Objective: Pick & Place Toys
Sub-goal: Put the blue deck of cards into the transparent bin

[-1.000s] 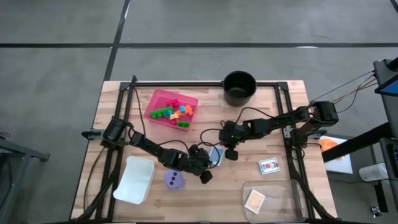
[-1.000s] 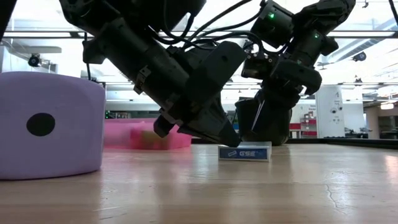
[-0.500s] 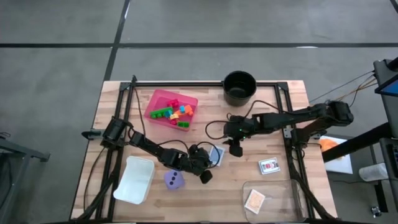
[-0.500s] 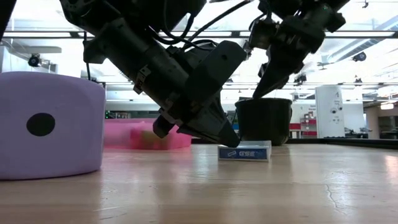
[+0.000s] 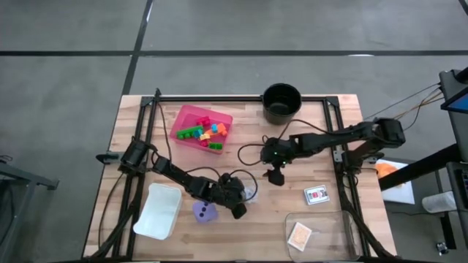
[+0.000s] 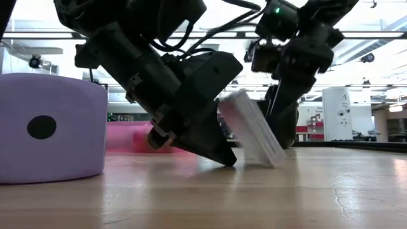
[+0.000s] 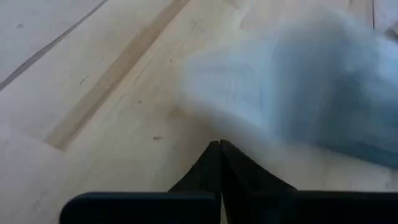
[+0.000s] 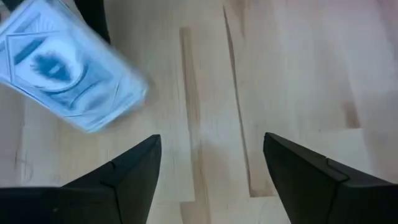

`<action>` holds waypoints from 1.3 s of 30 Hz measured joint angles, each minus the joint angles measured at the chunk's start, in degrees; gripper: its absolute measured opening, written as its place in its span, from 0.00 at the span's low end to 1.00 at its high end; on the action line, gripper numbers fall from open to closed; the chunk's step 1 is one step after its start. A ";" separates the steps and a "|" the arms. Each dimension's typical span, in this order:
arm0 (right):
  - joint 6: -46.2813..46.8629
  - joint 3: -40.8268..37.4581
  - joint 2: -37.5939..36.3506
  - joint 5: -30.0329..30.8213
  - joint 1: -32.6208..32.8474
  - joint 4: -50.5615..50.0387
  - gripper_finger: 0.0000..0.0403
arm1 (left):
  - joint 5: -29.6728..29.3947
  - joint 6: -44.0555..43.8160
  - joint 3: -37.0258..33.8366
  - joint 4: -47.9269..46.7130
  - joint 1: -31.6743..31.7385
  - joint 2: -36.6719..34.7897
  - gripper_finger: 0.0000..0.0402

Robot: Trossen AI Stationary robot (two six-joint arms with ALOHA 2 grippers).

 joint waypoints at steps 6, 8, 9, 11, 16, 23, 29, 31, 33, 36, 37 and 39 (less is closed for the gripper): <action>-0.41 1.45 1.51 -5.50 -1.38 1.10 0.70 | -0.63 0.10 0.07 -0.15 -0.02 0.01 0.00; -0.44 1.78 1.13 -5.51 -1.21 0.74 0.70 | -0.67 0.19 0.07 -0.27 -0.02 0.01 0.00; -0.46 2.00 0.76 -5.47 -1.00 0.84 0.70 | -0.67 0.28 0.07 -0.32 0.00 0.01 0.00; -0.48 2.03 -0.46 -5.46 -0.23 0.83 0.70 | -0.71 0.40 0.07 -0.43 0.00 0.01 0.00; -0.47 1.87 -2.53 -4.37 4.50 -0.27 0.70 | -0.81 4.16 -0.14 1.10 -0.13 0.02 0.00; -1.68 1.81 -3.30 5.80 13.08 0.33 0.70 | -0.88 16.20 0.67 10.41 -0.94 0.42 0.00; -2.80 0.86 -3.37 12.06 17.85 8.99 0.70 | -0.07 25.77 2.75 11.45 -0.95 0.34 0.00; -2.83 0.05 -3.38 13.76 18.69 10.69 0.70 | 1.26 28.50 2.98 13.16 -0.91 0.32 0.00; -2.79 -0.84 -3.41 15.73 19.28 10.85 0.70 | 2.05 29.31 3.36 13.67 -0.65 0.76 0.00; -1.48 -2.29 -3.48 16.28 19.64 10.76 0.70 | 3.31 29.47 3.28 13.14 -0.12 1.32 0.00; -1.04 -2.74 -3.48 16.30 19.78 10.80 0.70 | 3.39 29.44 3.28 13.83 0.05 1.85 0.00; -0.27 -3.42 -3.48 16.34 20.13 10.74 0.70 | 3.21 29.20 3.15 13.43 0.30 2.20 0.00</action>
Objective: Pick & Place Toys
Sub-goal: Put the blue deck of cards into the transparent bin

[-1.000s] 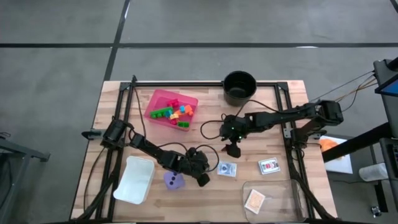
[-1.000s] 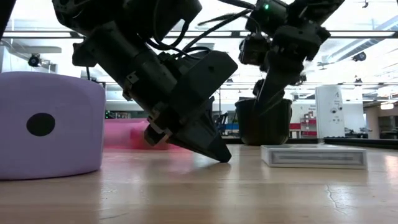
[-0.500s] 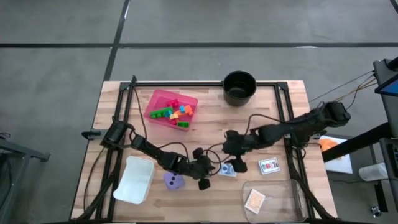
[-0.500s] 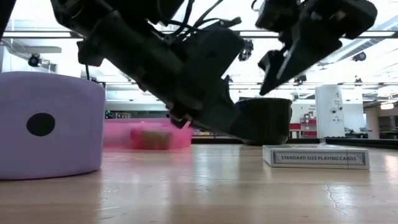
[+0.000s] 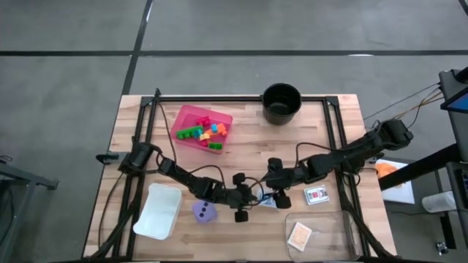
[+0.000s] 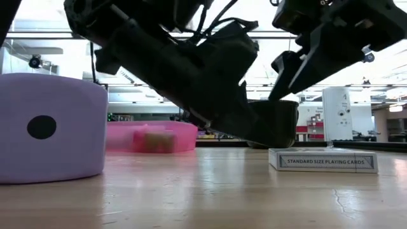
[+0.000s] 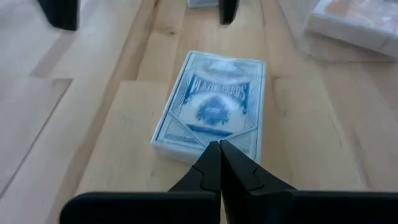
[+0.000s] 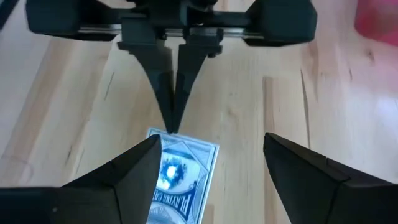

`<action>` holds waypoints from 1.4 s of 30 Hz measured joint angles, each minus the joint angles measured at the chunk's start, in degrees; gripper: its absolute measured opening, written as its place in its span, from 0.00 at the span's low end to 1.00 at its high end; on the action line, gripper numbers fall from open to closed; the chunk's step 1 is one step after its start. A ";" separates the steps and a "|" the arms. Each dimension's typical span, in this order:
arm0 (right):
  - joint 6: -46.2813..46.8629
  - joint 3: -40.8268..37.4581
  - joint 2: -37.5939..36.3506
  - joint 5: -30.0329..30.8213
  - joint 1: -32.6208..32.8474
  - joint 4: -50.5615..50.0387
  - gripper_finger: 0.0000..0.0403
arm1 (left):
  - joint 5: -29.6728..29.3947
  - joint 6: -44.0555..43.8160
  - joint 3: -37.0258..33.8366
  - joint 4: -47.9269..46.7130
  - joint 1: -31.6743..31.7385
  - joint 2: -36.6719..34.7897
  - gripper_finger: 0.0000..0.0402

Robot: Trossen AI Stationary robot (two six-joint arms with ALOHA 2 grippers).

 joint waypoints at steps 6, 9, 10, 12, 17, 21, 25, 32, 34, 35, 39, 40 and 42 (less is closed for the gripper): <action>0.57 -0.69 -0.02 1.60 1.29 -0.33 0.70 | -0.04 0.88 1.70 0.49 0.45 1.35 0.00; 1.25 -1.19 -0.04 1.67 1.48 -0.99 0.70 | -0.23 0.91 1.68 0.39 0.81 1.35 0.00; 1.57 -1.27 -0.08 1.77 1.51 -1.86 0.70 | -0.23 0.80 1.64 -0.12 0.98 1.35 0.00; 2.39 -1.27 -0.20 2.14 1.59 -3.11 0.70 | -0.22 -0.35 1.70 -2.16 1.42 1.35 0.00; 3.42 -1.27 -1.69 2.30 2.00 -5.70 0.70 | -0.26 -4.36 1.87 -6.72 2.42 1.12 0.00; 4.03 -1.30 -4.43 2.90 2.20 -8.06 0.70 | -0.50 -4.73 1.85 -7.68 2.44 1.07 0.00; 5.51 -1.30 -7.49 4.06 2.34 -11.21 0.70 | -0.52 -4.96 1.81 -9.02 2.44 1.05 0.00; 7.80 -1.32 -10.26 3.12 2.51 -19.29 0.70 | -0.32 -5.56 1.61 -10.46 2.48 1.38 0.00; 8.01 -1.46 -10.27 2.57 2.71 -20.09 0.70 | -0.34 -5.56 1.59 -10.42 2.48 1.38 0.00; 8.36 -1.49 -10.18 2.39 2.73 -19.78 0.70 | -0.34 -5.56 1.59 -10.40 2.48 1.38 0.00; 10.85 -1.47 -9.00 2.31 2.71 -15.64 0.70 | -0.45 -5.54 1.59 -10.28 2.48 1.38 0.00; 11.29 -1.47 -8.47 2.30 2.71 -14.74 0.70 | -0.43 -5.54 1.59 -10.26 2.48 1.38 0.00; 11.80 -1.45 -6.90 2.29 2.76 -14.26 0.70 | -0.45 -5.54 1.59 -10.26 2.48 1.38 0.00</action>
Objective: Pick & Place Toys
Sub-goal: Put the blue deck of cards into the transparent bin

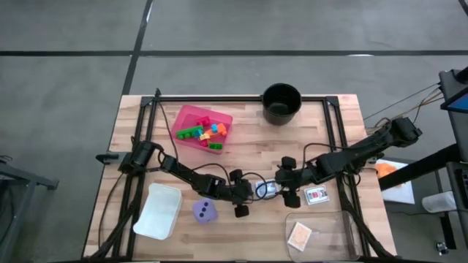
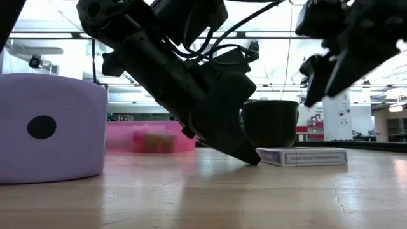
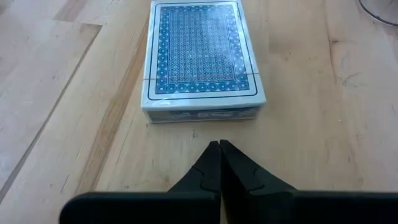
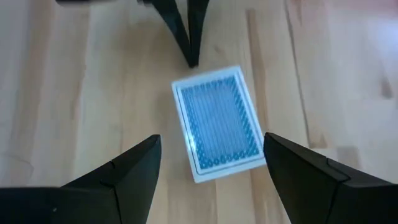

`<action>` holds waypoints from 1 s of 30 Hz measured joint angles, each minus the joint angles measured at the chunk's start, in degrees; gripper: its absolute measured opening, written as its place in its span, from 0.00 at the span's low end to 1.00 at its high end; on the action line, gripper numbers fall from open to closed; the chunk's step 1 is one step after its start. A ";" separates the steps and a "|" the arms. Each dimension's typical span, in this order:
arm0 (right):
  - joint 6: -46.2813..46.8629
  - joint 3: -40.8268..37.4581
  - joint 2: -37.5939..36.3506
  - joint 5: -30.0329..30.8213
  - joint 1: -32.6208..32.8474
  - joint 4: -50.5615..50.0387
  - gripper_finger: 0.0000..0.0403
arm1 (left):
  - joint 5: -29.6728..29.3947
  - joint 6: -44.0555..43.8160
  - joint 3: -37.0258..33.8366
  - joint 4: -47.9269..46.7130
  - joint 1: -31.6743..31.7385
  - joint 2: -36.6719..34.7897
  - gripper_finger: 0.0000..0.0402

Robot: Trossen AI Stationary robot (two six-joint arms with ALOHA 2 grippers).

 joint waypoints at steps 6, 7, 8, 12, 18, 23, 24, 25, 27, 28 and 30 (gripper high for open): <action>0.09 0.00 7.01 -0.03 0.16 -0.06 0.70 | -0.30 0.15 0.00 0.14 0.00 0.00 0.00; 0.09 0.00 8.20 -0.03 0.10 -0.06 0.70 | -0.69 0.17 0.00 0.27 0.00 0.00 0.00; 0.09 0.00 9.18 -0.03 0.02 -0.03 0.70 | -0.95 0.46 0.00 0.50 -0.02 -0.06 0.00; 0.93 0.00 10.75 0.06 -0.08 0.16 0.70 | -2.05 3.33 -0.13 3.84 -0.56 -0.04 0.00; 1.25 0.07 8.85 0.21 -0.21 -0.41 0.70 | -3.32 3.87 0.31 5.21 -0.76 -0.20 0.00; -0.12 0.06 9.24 1.45 -0.21 -1.88 0.70 | -3.66 4.75 0.28 5.47 -0.76 -0.22 0.00; -0.41 0.05 9.50 1.85 -0.19 -1.93 0.70 | -3.96 5.30 0.28 6.01 -0.83 -0.23 0.00; -0.46 0.04 9.82 2.30 -0.19 -2.06 0.70 | -4.24 5.85 0.29 6.79 -0.97 -0.25 0.00; -0.59 0.04 10.21 2.64 -0.19 -2.08 0.70 | -4.63 6.50 0.38 8.00 -1.16 -0.38 0.00; -0.70 0.04 10.33 2.86 -0.19 -2.00 0.70 | -5.05 6.49 0.52 7.99 -1.18 -0.46 0.00; -0.83 0.04 10.42 3.04 -0.19 -2.00 0.70 | -5.46 6.49 0.80 7.91 -1.18 -0.46 0.00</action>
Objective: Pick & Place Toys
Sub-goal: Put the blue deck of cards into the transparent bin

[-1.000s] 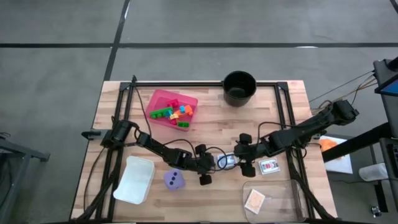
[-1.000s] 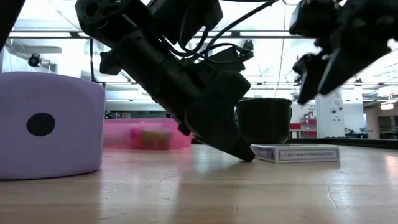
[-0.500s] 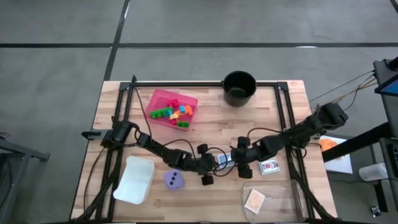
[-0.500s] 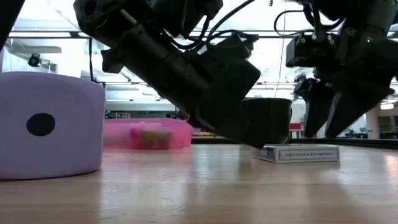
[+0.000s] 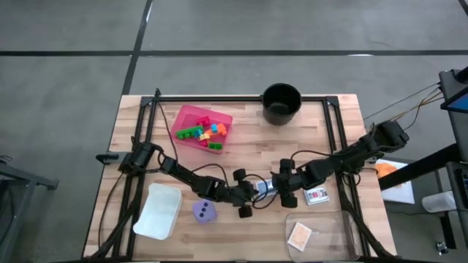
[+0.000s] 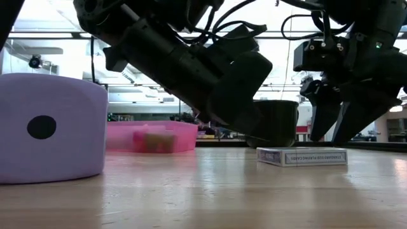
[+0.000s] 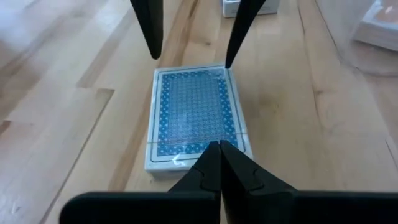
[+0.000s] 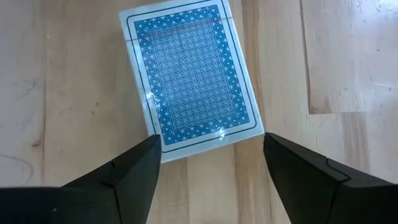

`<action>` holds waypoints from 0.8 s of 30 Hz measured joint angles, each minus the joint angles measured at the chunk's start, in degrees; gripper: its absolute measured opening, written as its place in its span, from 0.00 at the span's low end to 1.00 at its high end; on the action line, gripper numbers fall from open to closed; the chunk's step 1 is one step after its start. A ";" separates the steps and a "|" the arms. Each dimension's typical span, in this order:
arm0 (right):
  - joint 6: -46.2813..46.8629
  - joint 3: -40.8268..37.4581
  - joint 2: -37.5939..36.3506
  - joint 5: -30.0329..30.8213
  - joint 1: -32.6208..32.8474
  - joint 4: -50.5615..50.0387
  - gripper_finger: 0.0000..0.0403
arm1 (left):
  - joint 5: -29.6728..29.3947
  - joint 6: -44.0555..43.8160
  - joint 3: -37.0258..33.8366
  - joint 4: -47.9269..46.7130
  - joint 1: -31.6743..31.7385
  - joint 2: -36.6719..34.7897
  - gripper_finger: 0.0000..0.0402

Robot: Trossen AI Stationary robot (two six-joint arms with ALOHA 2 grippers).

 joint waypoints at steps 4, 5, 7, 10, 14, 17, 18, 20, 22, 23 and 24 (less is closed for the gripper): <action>0.00 0.00 -0.02 0.16 0.00 0.04 0.70 | -0.15 0.00 0.34 -0.14 0.45 0.00 0.00; 0.00 0.00 -0.02 0.16 0.00 0.04 0.70 | -0.01 -0.03 0.34 -0.16 0.67 0.00 0.00; 0.00 0.00 -0.02 0.16 0.00 0.02 0.70 | 0.75 -0.72 0.32 -0.54 1.25 0.03 0.00; -0.04 0.00 0.00 0.16 -0.01 0.00 0.70 | 2.88 -2.67 0.30 -2.06 1.85 0.30 0.00; -0.07 0.00 -0.02 0.21 -0.02 0.01 0.70 | 3.03 -4.65 0.36 -4.34 1.92 0.31 0.00; -0.04 0.00 -0.55 0.29 -0.02 0.02 0.70 | 3.48 -5.78 0.42 -5.56 1.92 0.21 0.00; -0.03 0.00 -0.87 0.34 -0.02 0.03 0.70 | 3.49 -6.19 0.32 -5.83 1.92 0.20 0.00; 0.22 0.00 -1.82 0.36 -0.02 0.08 0.70 | 3.49 -6.60 0.11 -6.14 1.92 0.14 0.00; 0.94 0.00 -3.02 0.34 -0.02 0.22 0.70 | 3.49 -6.75 0.10 -6.42 1.89 0.11 0.00; 1.37 0.00 -3.55 0.33 -0.02 0.23 0.70 | 3.49 -6.75 0.14 -6.52 1.88 0.11 0.00; 1.61 0.00 -3.99 0.26 -0.03 0.32 0.70 | 3.50 -6.75 0.19 -6.59 1.88 0.11 0.00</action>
